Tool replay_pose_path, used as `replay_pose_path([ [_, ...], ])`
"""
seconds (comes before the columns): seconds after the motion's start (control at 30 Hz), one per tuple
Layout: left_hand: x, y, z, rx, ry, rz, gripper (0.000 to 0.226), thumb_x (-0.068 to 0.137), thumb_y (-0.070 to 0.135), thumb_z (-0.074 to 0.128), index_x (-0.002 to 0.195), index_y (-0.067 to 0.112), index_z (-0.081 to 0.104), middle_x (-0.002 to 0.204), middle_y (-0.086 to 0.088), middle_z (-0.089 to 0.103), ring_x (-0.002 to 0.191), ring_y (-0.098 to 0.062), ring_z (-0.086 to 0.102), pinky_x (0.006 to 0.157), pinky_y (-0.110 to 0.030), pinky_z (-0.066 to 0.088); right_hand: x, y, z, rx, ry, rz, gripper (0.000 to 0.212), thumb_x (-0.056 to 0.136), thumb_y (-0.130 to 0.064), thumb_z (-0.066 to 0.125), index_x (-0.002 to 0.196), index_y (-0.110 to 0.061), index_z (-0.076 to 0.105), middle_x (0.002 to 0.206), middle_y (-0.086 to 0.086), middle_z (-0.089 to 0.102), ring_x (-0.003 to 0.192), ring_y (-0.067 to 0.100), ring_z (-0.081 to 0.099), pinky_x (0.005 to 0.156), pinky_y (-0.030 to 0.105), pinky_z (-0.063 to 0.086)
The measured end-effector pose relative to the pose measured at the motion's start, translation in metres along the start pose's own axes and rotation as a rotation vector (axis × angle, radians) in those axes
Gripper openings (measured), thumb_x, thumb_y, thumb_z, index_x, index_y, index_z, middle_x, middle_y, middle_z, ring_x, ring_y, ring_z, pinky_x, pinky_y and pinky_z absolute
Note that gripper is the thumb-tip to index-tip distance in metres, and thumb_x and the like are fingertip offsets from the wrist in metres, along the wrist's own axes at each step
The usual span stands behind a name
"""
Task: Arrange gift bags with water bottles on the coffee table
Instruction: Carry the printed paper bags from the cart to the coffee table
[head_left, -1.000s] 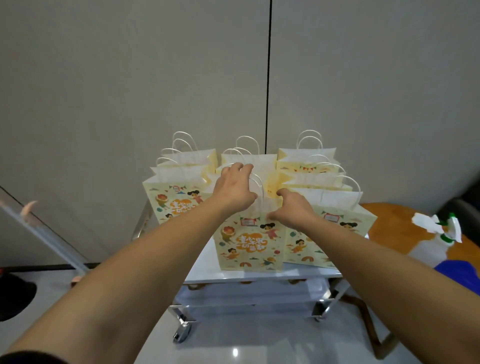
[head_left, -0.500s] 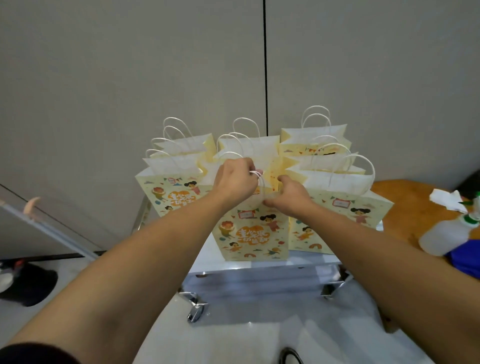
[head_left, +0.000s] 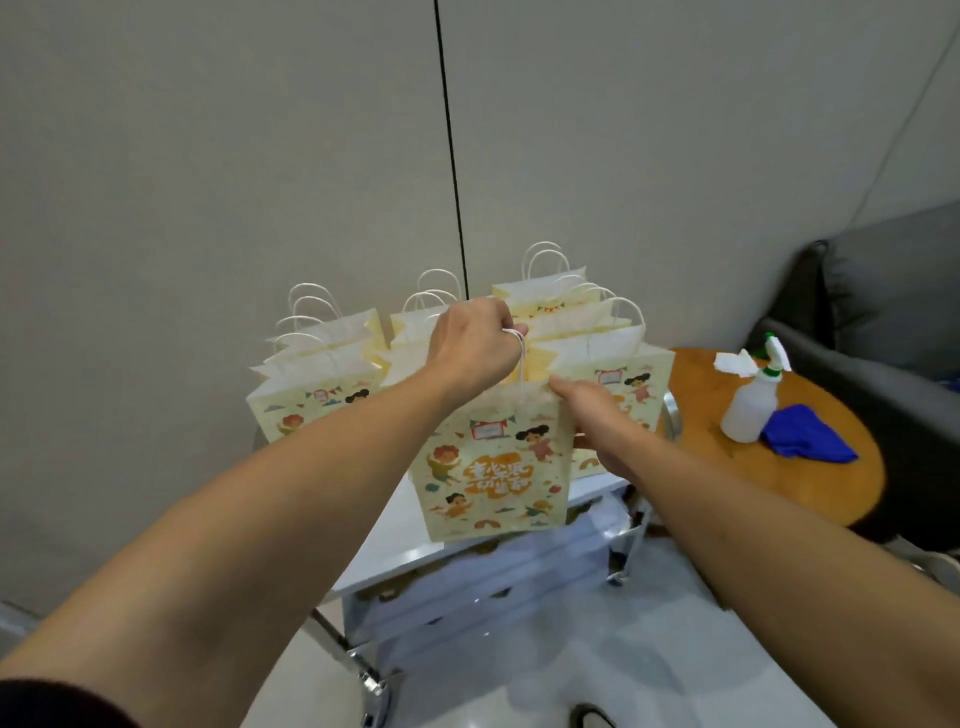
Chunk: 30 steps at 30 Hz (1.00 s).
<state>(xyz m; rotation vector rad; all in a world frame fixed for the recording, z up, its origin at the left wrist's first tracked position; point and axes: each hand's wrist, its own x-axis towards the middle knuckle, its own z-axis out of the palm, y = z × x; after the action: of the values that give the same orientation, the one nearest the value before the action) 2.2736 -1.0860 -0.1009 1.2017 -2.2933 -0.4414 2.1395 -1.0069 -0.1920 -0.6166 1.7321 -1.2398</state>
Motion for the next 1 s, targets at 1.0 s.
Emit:
replay_pose_path([
  [1.0, -0.5, 0.486, 0.166, -0.217, -0.743, 1.025, 0.028, 0.099, 0.038, 0.052, 0.103, 0.019, 0.072, 0.1, -0.007, 0.069, 0.093, -0.03, 0.06, 0.077, -0.035, 0.046, -0.588, 0.323, -0.376, 0.468, 1.098, 0.138, 0.038, 0.097, -0.047, 0.061, 0.117, -0.015, 0.064, 0.099, 0.008, 0.077, 0.09, 0.025, 0.074, 0.077, 0.037, 0.058],
])
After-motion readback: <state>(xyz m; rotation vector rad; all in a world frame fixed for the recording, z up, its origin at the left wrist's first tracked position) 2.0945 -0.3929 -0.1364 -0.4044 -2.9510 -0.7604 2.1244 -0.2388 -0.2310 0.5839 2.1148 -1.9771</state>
